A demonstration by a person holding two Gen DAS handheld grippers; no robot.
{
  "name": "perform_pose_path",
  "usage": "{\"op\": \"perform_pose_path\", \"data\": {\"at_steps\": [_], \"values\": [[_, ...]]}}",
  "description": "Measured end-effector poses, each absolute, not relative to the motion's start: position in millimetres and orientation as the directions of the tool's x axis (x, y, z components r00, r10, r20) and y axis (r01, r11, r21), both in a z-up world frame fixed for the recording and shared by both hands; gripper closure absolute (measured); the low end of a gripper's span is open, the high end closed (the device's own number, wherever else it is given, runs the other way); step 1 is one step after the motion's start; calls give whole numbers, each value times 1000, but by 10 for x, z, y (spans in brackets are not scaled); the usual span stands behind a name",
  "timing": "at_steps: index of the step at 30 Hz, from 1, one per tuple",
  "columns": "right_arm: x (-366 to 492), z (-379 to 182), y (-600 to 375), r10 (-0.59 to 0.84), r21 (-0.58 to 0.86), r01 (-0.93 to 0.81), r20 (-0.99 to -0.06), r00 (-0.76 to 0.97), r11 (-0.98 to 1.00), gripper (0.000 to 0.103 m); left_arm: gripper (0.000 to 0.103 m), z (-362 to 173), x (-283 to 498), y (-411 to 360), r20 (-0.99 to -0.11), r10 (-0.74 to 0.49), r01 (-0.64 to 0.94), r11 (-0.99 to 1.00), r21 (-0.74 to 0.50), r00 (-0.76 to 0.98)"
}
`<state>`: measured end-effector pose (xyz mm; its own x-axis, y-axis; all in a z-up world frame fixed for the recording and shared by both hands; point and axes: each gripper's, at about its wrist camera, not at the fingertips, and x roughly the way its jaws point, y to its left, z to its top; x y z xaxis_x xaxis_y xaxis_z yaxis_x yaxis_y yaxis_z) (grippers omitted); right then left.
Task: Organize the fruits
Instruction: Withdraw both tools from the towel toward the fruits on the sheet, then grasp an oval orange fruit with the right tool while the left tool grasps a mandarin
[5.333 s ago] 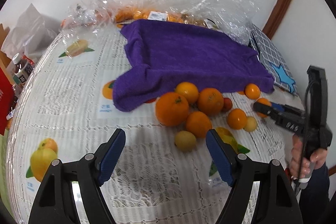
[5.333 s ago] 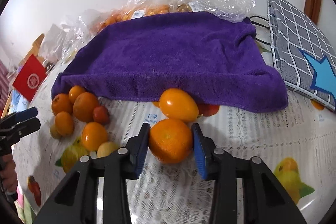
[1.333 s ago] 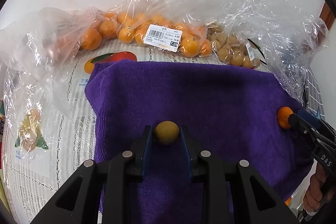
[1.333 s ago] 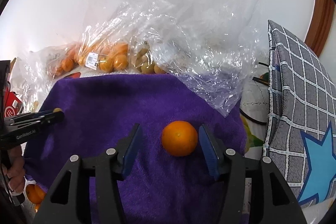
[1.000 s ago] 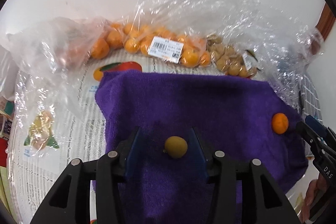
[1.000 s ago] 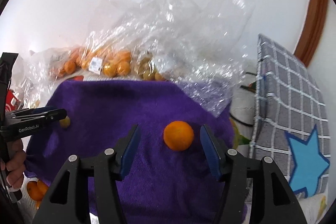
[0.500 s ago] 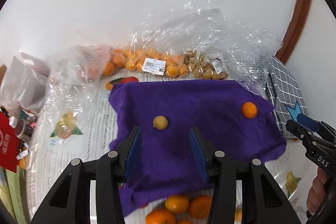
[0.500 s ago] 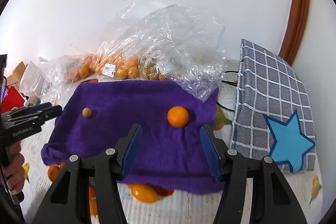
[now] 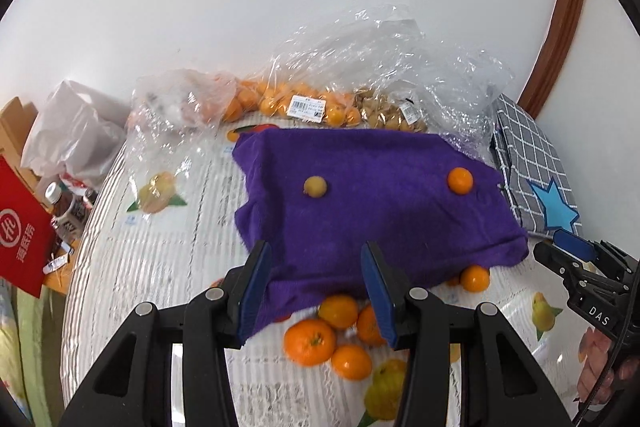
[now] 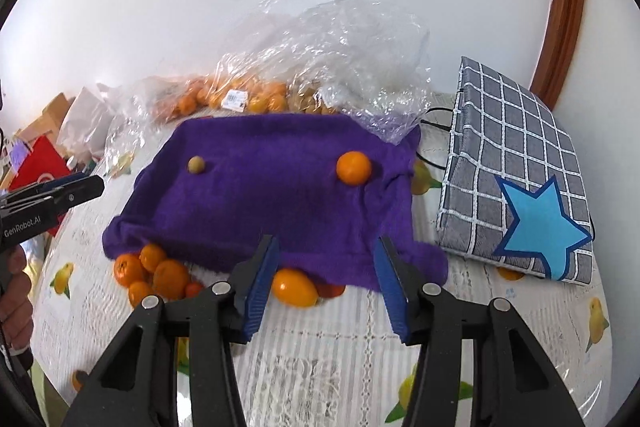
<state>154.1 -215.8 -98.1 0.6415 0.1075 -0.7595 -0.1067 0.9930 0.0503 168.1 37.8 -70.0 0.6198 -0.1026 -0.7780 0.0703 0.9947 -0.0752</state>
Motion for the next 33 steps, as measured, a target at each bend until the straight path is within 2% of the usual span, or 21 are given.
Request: {"op": "perform_pose_path", "data": {"at_steps": [4,6,7,10,13,21,24,33], "values": [[1453,-1071,-2128,108,42,-118,-768,632,992,53,58,-765,1564,446,-781,-98,51,995,-85,616],[1422,-1130,-2133,112,46,-120,-771,627,992,53,49,-804,1515,481,-783,-84,40,996,-76,616],[1407,-1161,-2134,115,49,-122,-773,624,991,52,48,-831,1489,507,-784,-81,35,997,-75,616],[1373,-1275,-2125,110,45,-122,-785,610,992,48,48,-906,1455,569,-792,-81,22,996,-84,605],[1346,-1408,-2125,114,45,-130,-798,592,990,48,48,-980,1441,626,-800,-83,10,995,-96,595],[1382,-1740,-2095,134,64,-143,-817,561,988,48,48,-1134,1451,689,-808,-90,10,995,-104,582],[1447,-1864,-2059,144,74,-148,-823,549,986,52,48,-1204,1495,742,-814,-107,8,992,-125,571],[1703,-1996,-1908,154,81,-153,-814,559,985,52,48,-1336,1522,893,-824,-125,1,989,-149,553]]}}
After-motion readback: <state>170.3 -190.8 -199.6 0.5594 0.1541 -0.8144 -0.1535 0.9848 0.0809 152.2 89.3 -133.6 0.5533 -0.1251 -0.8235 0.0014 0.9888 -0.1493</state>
